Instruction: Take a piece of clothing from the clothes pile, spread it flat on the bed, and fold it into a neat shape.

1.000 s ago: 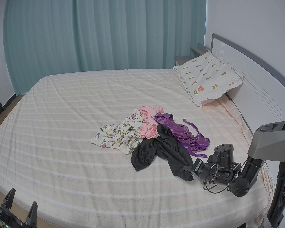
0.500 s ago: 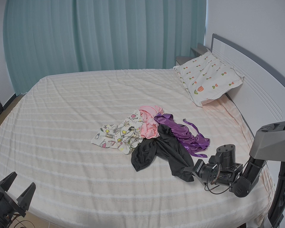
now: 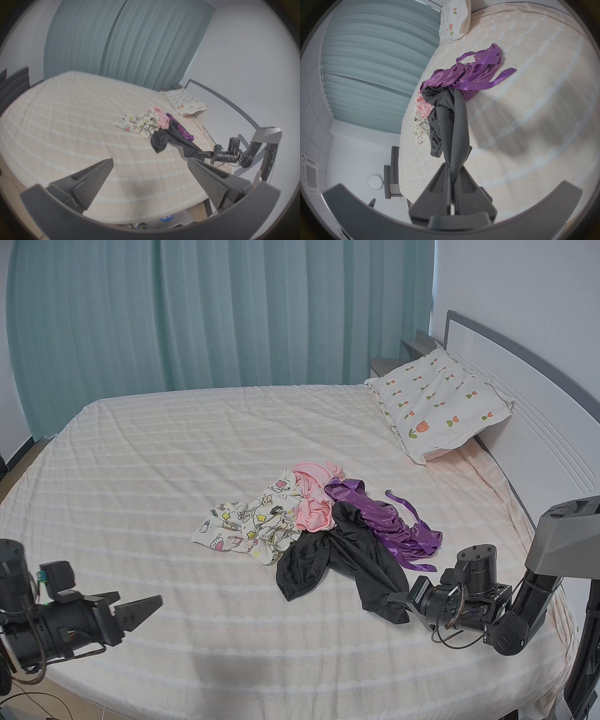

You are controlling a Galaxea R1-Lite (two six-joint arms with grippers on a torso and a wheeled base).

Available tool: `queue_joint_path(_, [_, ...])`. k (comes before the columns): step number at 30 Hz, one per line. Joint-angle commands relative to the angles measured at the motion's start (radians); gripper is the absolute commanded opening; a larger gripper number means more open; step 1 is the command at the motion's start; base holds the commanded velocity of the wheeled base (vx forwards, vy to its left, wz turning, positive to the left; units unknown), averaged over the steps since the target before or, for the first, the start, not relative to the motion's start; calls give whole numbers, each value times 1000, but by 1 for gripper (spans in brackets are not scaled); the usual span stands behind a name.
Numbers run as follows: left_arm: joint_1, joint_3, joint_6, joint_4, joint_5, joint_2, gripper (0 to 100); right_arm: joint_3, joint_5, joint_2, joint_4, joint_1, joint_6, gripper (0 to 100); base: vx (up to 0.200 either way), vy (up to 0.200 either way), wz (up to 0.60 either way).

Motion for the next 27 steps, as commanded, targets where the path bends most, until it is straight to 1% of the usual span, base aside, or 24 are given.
queue_joint_path(1, [-156, -141, -239, -155, 47, 544, 100, 8, 4, 2, -1, -2, 0, 0, 0, 0, 0])
queue_joint_path(3, [-183, -181, -268, -154, 62, 605, 100, 14, 3, 2, -1, -2, 0, 0, 0, 0, 0])
queue_joint_path(7, [-241, -284, -320, -155, 132, 746, 100, 28, 3, -4, -3, -6, 3, 0, 0, 0, 0])
queue_joint_path(8, [-241, -284, -320, -155, 132, 746, 100, 28, 3, -4, -3, -6, 3, 0, 0, 0, 0])
queue_joint_path(10, [-277, -354, -359, -157, 163, 852, 100, 40, 3, -9, -3, -4, 1, 0, 0, 0, 0])
queue_joint_path(12, [-289, -389, -371, -157, 174, 897, 100, 40, 3, -9, -9, -4, 1, 0, 0, 0, 0])
queue_joint_path(13, [-303, -429, -382, -157, 194, 949, 100, 43, 3, -6, -29, -4, 1, 0, 0, 0, 0])
queue_joint_path(14, [-303, -429, -382, -157, 194, 949, 100, 43, 3, -6, -29, -4, 1, 0, 0, 0, 0])
queue_joint_path(16, [-320, -512, -392, -158, 244, 1052, 100, 61, 3, 2, -80, -4, 1, 0, 0, 0, 0])
queue_joint_path(17, [-321, -520, -394, -158, 251, 1062, 100, 63, 3, 2, -86, -4, 1, 0, 0, 0, 0])
queue_joint_path(18, [-326, -570, -406, -177, 292, 1122, 100, 72, 3, 3, -109, -4, 1, 0, 0, 0, 0])
queue_joint_path(19, [-326, -595, -414, -195, 310, 1151, 100, 75, 3, 2, -113, -4, 1, 0, 0, 0, 0])
queue_joint_path(20, [-326, -595, -414, -195, 310, 1151, 100, 75, 3, 2, -113, -4, 1, 0, 0, 0, 0])
queue_joint_path(21, [-324, -639, -434, -238, 330, 1203, 100, 77, 3, 3, -117, -4, 0, 0, 0, 0, 0])
queue_joint_path(22, [-324, -644, -435, -244, 330, 1210, 100, 77, 4, 3, -117, -4, 0, 0, 0, 0, 0])
queue_joint_path(27, [-317, -754, -437, -261, 327, 1306, 100, 74, 3, 13, -118, -4, 0, 0, 0, 0, 0])
